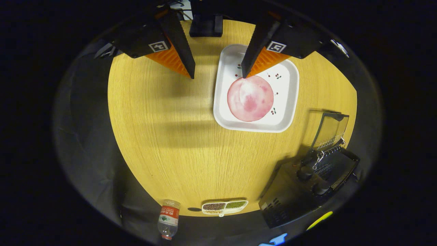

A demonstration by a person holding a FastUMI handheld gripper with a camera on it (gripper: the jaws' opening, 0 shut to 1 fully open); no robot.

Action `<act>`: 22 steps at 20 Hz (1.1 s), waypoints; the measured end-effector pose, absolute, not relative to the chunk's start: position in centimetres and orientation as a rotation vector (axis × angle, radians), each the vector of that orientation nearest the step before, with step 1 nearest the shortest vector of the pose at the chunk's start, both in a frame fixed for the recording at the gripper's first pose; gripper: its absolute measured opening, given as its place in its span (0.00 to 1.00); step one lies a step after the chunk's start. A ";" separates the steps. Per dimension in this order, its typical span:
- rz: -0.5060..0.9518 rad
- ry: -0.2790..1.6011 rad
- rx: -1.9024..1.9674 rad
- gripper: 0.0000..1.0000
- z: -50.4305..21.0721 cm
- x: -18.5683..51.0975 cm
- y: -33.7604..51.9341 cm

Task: Open the toaster oven, put the food inside, and close the toaster oven door.

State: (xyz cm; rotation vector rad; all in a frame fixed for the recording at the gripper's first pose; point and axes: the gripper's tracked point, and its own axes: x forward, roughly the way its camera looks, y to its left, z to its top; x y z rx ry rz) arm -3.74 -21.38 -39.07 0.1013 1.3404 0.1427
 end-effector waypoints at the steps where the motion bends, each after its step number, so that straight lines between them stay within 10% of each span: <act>1: 0.141 1.353 0.106 0.85 -39.3 -3.9 -21.3; 3: 0.144 1.386 0.126 0.84 -40.0 -4.3 -21.1; 12: 0.070 1.482 0.316 0.06 -40.3 -4.3 -21.1; 22: 0.148 1.475 0.489 0.02 -40.1 -4.5 -20.6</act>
